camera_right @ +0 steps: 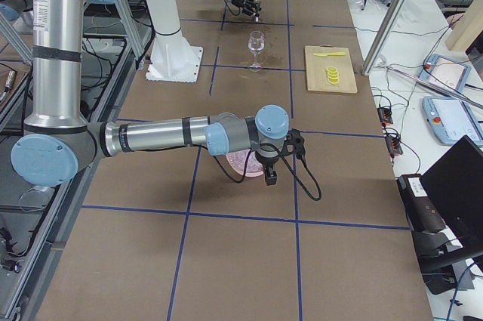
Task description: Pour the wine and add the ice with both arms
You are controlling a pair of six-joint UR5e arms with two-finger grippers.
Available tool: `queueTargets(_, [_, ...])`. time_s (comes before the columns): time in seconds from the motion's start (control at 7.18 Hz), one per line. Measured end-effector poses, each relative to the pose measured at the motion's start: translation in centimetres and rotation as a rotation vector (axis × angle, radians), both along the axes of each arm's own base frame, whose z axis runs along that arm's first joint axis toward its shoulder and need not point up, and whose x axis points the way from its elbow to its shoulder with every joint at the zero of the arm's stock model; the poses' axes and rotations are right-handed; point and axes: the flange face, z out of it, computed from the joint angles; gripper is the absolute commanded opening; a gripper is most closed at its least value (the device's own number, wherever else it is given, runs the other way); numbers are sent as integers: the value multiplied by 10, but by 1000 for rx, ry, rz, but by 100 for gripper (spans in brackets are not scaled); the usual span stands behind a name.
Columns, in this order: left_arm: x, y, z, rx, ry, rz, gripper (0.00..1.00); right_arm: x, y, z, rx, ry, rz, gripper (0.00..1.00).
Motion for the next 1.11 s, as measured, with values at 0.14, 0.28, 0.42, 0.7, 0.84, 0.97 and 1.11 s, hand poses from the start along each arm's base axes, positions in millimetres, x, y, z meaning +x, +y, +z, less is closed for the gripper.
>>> queueTargets(0.14, [0, 0, 0, 0, 1, 0, 55, 0, 0, 0, 0, 0, 0, 100])
queueTargets(0.28, [0, 0, 0, 0, 2, -1, 47, 0, 0, 0, 0, 0, 0, 100])
queueTargets(0.42, [0, -1, 0, 0, 1, -1, 33, 0, 0, 0, 0, 0, 0, 100])
queueTargets(0.7, [-1, -1, -2, 2, 2, -2, 0, 0, 0, 0, -1, 0, 1, 100])
queueTargets(0.84, [-2, -1, -3, 3, 2, -2, 0, 0, 0, 0, -3, 0, 3, 100])
queueTargets(0.97, [-2, -2, -4, 4, 5, -3, 0, 0, -1, -1, -4, 0, 4, 100])
queueTargets(1.11, [-3, -2, -6, 5, 8, -4, 0, 0, -1, -1, -4, -1, 5, 100])
